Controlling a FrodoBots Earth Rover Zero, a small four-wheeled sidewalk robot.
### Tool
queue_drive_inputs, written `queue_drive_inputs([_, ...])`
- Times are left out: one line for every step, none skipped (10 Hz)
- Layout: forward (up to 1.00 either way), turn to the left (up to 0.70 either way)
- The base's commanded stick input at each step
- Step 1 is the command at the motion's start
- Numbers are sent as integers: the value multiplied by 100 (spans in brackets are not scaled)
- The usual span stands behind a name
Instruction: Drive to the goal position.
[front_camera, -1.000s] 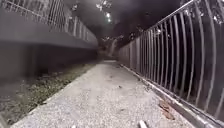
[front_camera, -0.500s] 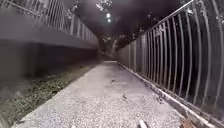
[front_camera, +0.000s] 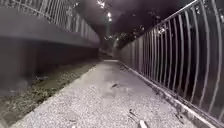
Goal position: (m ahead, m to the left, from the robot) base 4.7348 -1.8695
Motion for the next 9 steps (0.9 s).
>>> queue_drive_inputs([100,0])
queue_drive_inputs([100,-2])
queue_drive_inputs([100,-13])
queue_drive_inputs([100,-38])
queue_drive_inputs([100,-34])
queue_drive_inputs([100,0])
queue_drive_inputs([100,0])
queue_drive_inputs([100,0])
queue_drive_inputs([100,0])
